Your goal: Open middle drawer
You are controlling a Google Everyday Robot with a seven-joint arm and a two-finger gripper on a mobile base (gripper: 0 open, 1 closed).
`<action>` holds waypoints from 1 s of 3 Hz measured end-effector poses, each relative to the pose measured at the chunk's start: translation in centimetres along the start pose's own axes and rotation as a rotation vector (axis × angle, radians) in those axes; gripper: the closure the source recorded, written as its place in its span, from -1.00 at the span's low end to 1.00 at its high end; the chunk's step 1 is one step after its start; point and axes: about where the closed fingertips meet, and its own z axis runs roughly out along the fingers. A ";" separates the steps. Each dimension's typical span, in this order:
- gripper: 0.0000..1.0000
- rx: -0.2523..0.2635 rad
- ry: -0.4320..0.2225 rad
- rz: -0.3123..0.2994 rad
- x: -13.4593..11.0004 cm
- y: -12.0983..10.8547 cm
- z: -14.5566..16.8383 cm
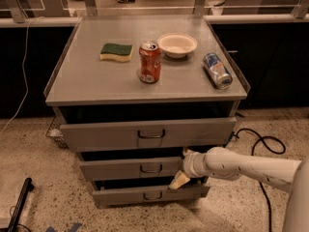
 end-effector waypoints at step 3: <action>-0.18 0.000 0.000 0.004 0.2 0.1 0.1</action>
Offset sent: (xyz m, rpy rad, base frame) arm -0.0008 -0.0012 -0.0020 0.0014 0.0023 -0.0034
